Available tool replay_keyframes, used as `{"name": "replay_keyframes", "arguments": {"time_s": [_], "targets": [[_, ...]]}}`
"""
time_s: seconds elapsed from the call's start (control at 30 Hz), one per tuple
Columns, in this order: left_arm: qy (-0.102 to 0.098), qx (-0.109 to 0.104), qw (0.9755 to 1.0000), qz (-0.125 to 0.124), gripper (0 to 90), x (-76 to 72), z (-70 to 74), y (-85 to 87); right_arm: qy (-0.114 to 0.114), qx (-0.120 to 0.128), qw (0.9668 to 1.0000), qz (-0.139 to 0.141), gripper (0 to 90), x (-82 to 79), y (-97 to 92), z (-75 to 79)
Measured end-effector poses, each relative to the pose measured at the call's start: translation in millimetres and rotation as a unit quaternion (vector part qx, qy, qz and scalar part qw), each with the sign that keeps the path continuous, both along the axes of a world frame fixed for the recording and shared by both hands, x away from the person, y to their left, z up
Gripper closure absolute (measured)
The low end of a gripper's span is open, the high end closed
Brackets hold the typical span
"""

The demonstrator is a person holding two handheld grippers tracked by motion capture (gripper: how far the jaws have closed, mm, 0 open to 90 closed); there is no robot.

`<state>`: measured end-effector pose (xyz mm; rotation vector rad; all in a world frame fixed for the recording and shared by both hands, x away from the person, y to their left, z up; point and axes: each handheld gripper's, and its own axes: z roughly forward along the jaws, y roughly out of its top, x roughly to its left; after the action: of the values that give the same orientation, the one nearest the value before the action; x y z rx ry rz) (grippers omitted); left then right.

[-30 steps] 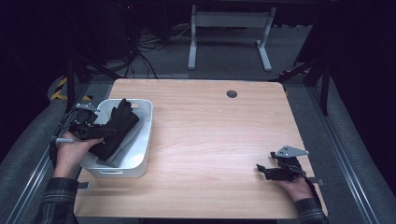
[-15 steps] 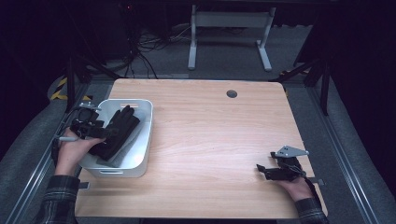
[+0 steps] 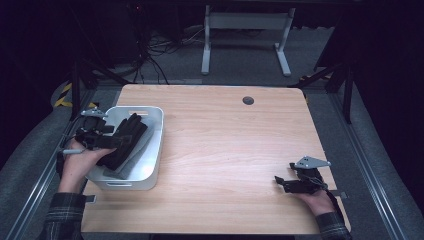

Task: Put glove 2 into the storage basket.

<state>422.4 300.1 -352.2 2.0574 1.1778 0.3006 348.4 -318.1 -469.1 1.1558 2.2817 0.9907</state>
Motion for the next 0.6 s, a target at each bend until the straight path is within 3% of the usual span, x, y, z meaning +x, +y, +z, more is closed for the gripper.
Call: {"name": "replay_keyframes", "arguments": {"time_s": [0.27, 0.6], "targets": [[-0.02, -0.016, 0.9993, -0.026, 18.0, -9.6, 11.3, -33.4, 0.001, 0.001, 1.0, 0.002, 18.8, 0.3, -0.2, 0.0], [-0.041, -0.033, 0.9954, -0.08, 18.0, -22.2, 16.8, -90.8, 0.001, 0.001, 1.0, 0.002, 18.8, 0.6, 0.1, 0.0]]}}
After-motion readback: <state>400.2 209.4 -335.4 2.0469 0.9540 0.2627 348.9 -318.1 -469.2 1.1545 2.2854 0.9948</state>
